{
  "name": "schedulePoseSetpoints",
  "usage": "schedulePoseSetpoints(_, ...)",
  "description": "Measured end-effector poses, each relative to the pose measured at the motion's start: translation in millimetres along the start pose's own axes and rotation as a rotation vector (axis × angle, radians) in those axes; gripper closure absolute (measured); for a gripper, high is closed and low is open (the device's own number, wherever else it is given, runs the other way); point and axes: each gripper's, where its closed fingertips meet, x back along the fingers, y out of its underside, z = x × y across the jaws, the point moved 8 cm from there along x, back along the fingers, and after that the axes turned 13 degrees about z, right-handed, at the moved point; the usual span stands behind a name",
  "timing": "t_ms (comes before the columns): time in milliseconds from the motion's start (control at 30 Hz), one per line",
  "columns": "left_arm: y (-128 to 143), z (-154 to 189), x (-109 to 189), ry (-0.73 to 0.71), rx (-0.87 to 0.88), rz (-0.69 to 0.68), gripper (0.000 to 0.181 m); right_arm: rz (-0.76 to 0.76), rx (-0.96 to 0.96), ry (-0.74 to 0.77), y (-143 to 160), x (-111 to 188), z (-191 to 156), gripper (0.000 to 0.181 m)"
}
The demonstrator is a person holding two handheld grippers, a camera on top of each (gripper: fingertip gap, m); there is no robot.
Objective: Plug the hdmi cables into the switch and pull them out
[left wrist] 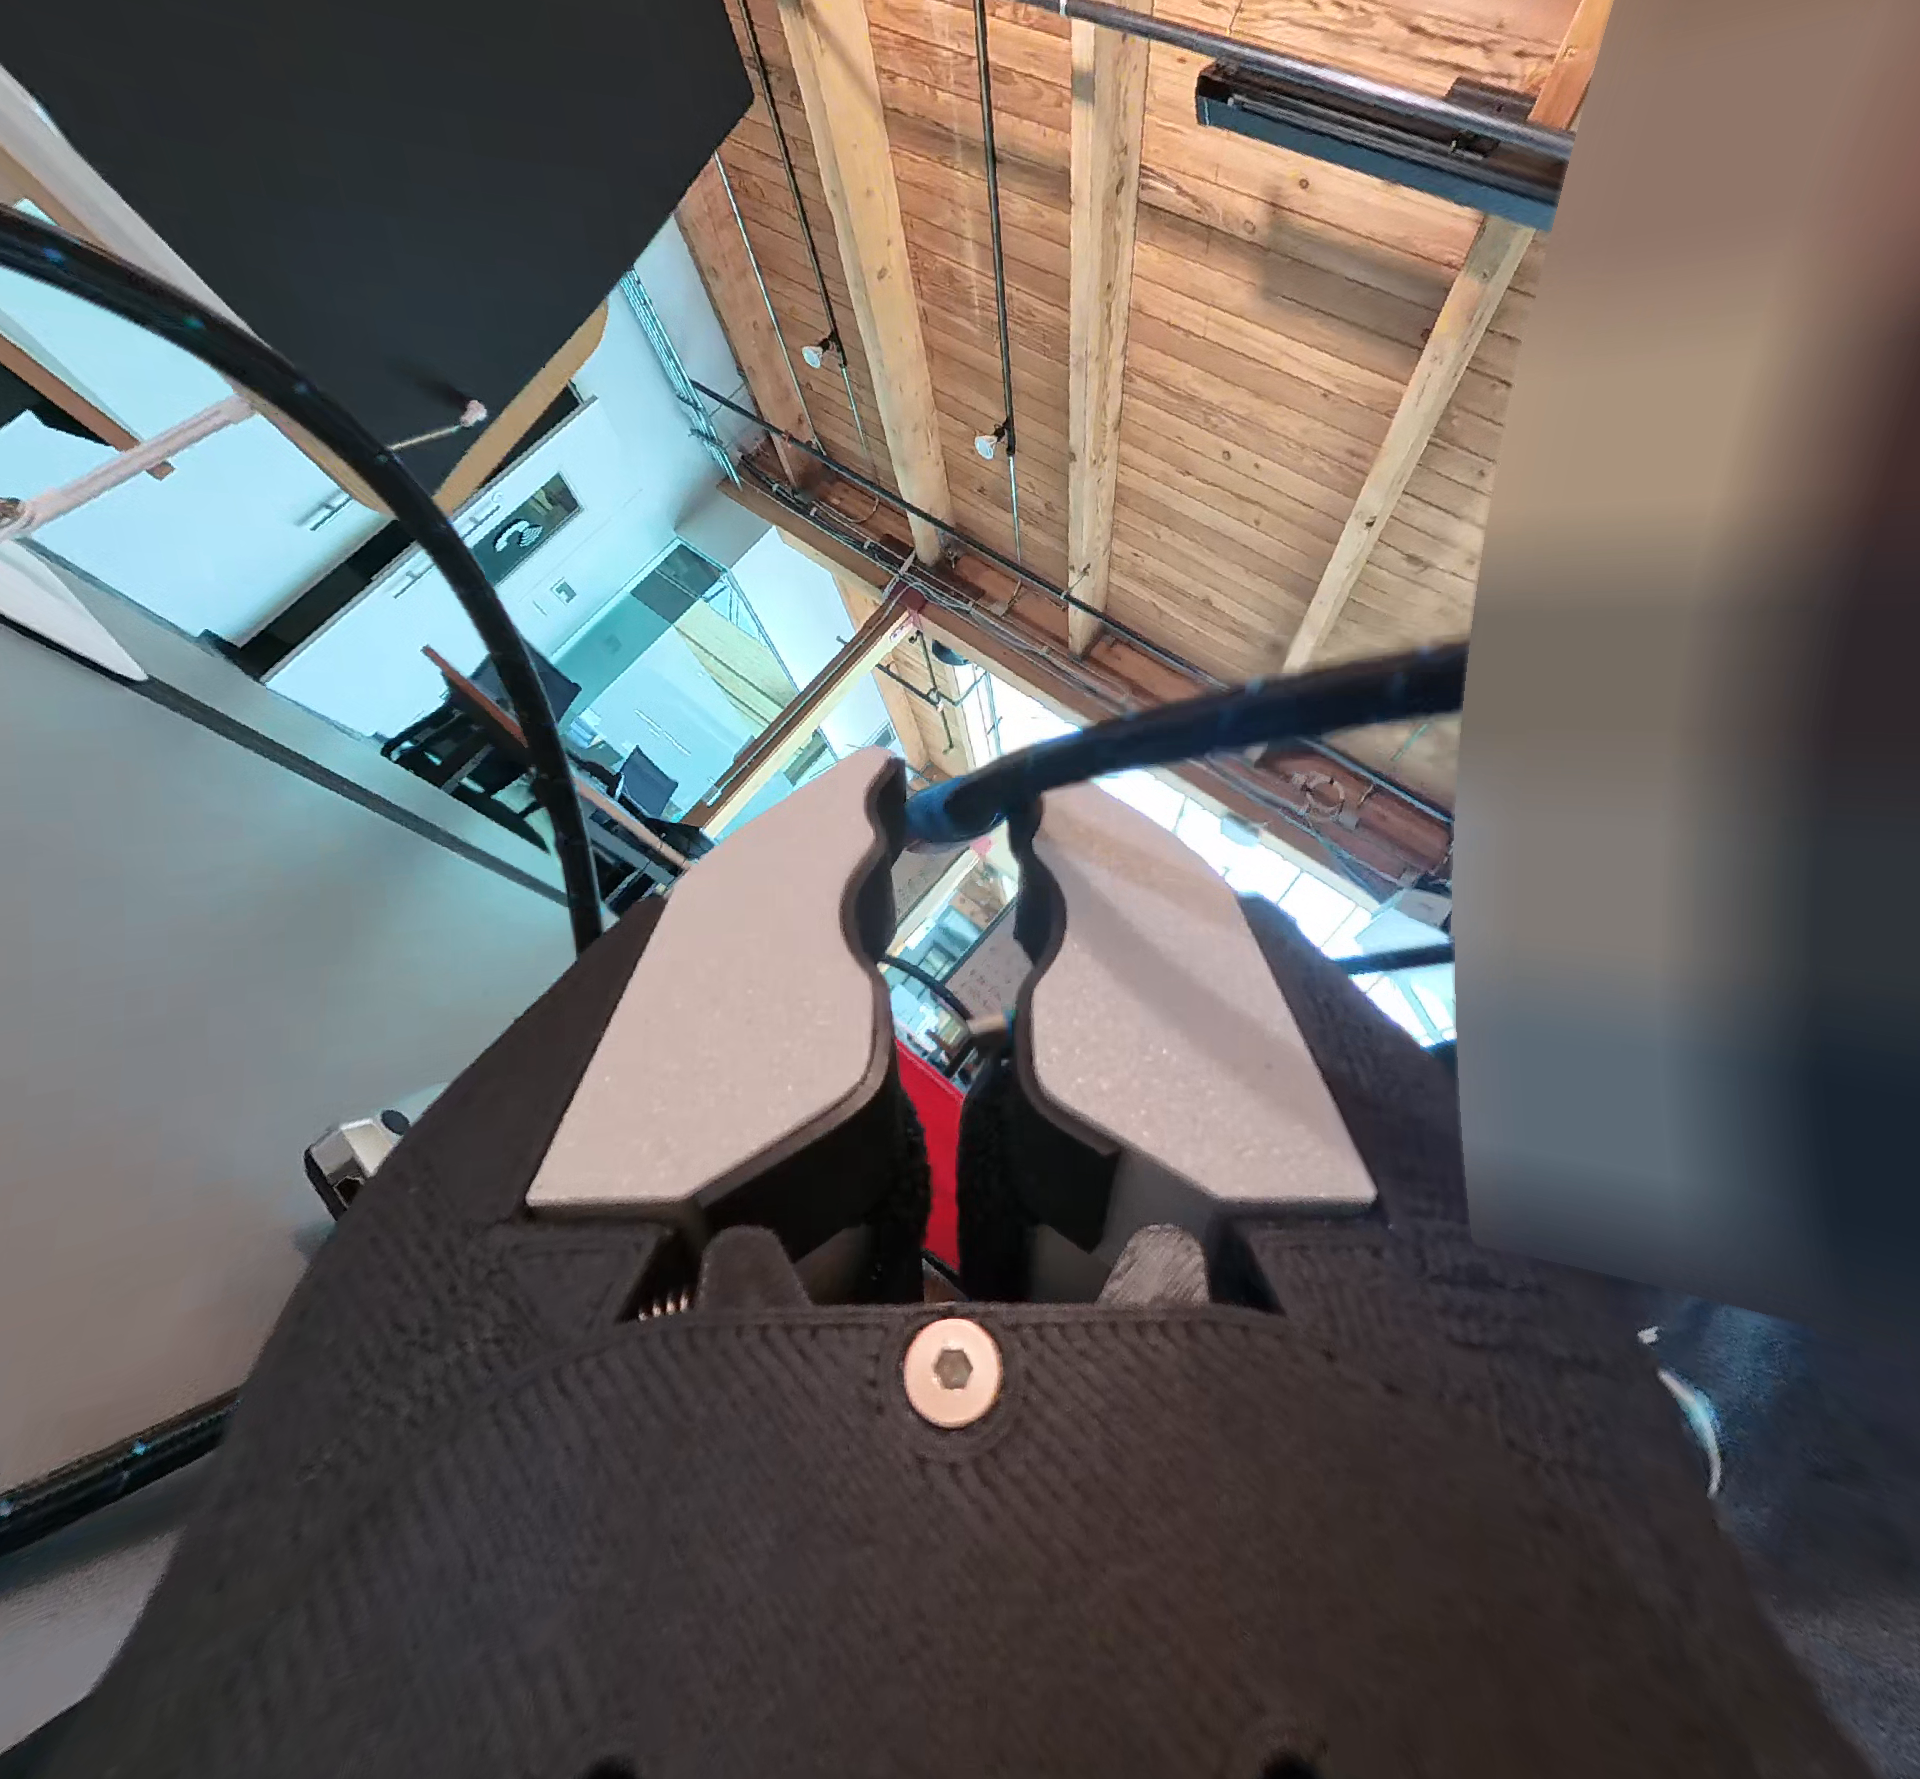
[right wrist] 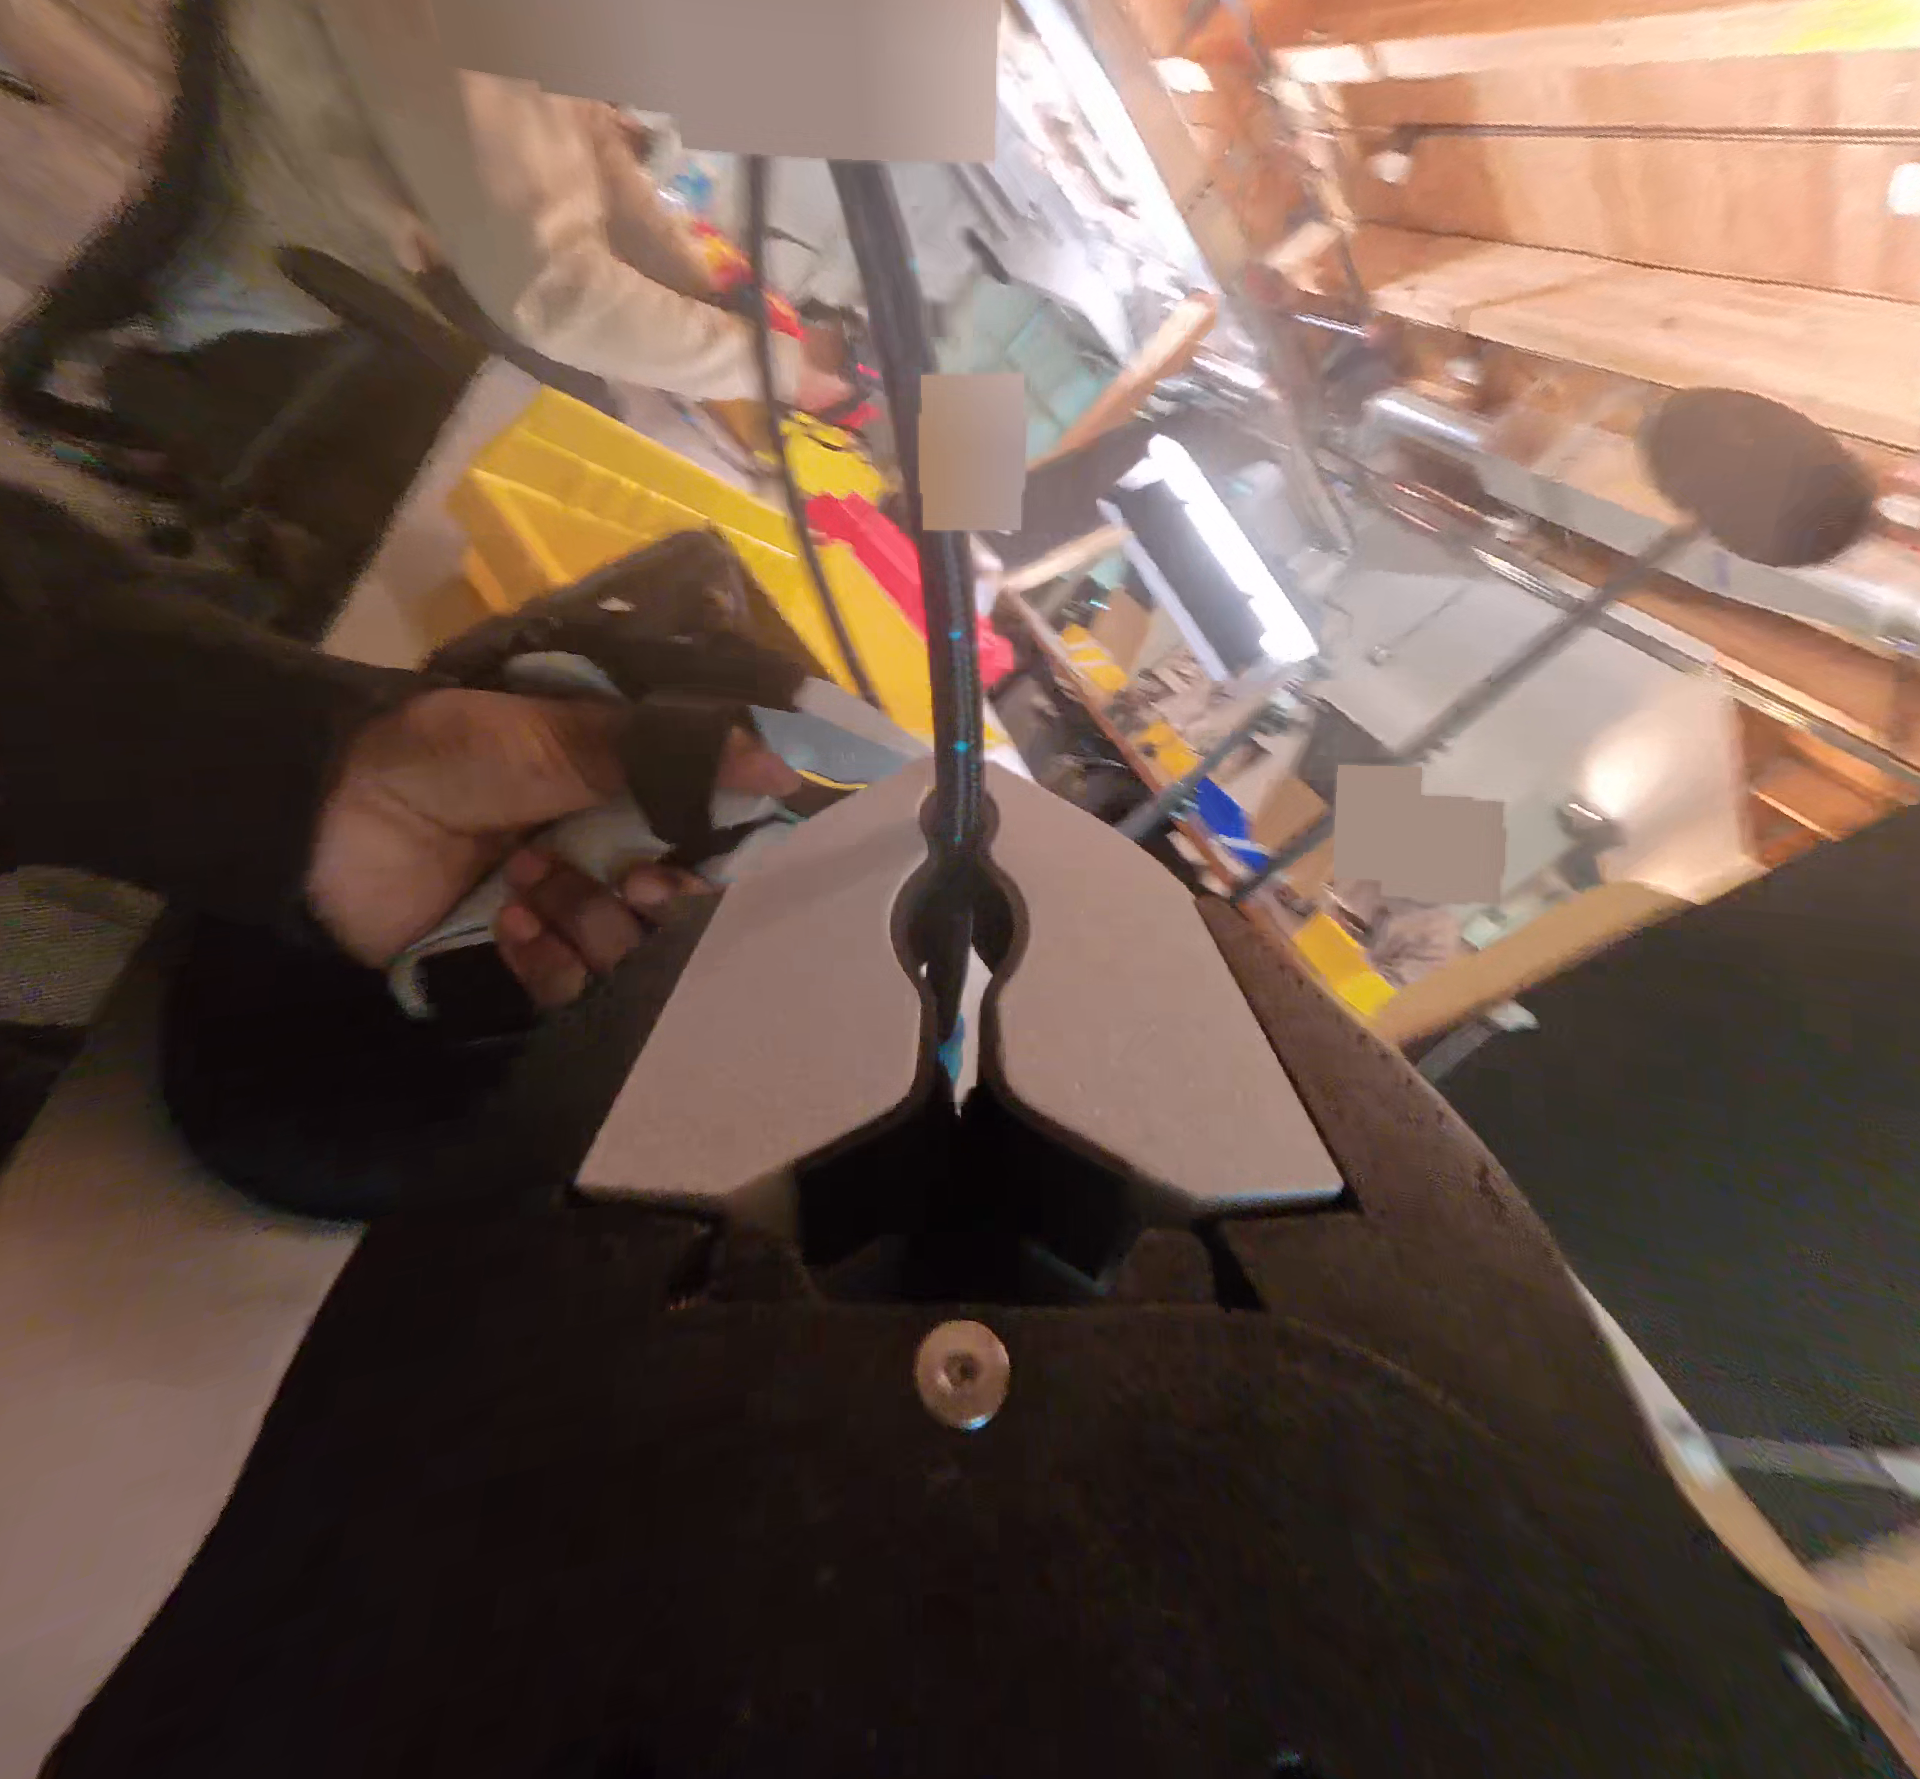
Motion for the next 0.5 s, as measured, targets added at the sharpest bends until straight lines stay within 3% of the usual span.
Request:
schedulePoseSetpoints(67, -3.7, 0.3, 0.8, 0.011, 0.030, 0.022, 0.164, 0.032, -0.062, -0.195, -4.6, -3.6, -13.4, 0.174)
schedulePoseSetpoints(133, -8.8, -1.3, 2.4, 0.016, 0.051, 0.042, 0.163, 0.024, -0.049, -0.224, -6.8, -6.3, -20.5, 0.177)
schedulePoseSetpoints(333, -7.7, -8.0, 5.0, -0.007, 0.084, -0.089, 0.158, -0.122, 0.306, 0.028, -5.0, -10.7, -9.6, 0.181)
schedulePoseSetpoints(400, -6.2, -6.0, 6.8, 0.008, 0.061, -0.170, 0.129, -0.182, 0.364, 0.111, -4.1, -10.7, -2.0, 0.181)
schedulePoseSetpoints(500, -4.4, 3.9, 8.9, 0.017, -0.090, -0.228, 0.110, -0.225, 0.381, 0.217, -4.4, -8.4, 8.8, 0.181)
